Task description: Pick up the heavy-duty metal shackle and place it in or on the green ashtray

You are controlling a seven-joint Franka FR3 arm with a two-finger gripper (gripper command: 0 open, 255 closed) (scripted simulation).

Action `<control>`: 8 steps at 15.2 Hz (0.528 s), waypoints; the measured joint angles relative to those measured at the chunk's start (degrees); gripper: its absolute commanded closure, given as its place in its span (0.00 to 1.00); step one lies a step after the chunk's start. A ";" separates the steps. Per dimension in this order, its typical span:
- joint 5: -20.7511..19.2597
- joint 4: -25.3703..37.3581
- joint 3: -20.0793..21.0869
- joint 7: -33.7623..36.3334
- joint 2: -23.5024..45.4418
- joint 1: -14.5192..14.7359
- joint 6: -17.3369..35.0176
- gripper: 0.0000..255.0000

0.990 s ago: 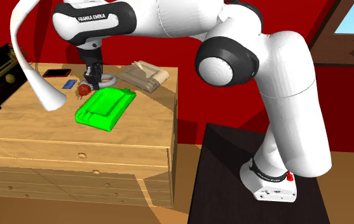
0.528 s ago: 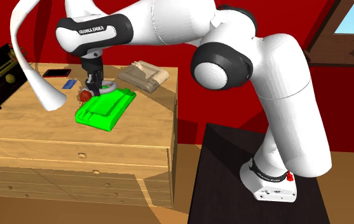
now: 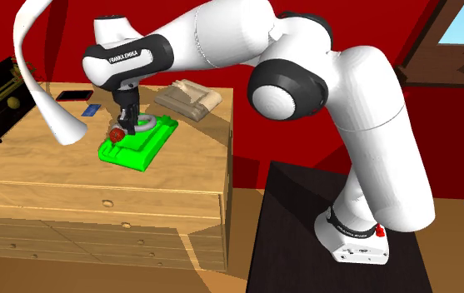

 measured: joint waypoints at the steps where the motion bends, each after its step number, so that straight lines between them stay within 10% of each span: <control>1: 0.08 -0.04 0.07 -0.08 0.19 0.00 0.25 1.00; 7: 0.17 -0.30 0.11 -0.24 0.19 -0.02 0.60 1.00; 8: 0.18 -0.17 0.11 -0.24 0.28 -0.05 0.54 0.00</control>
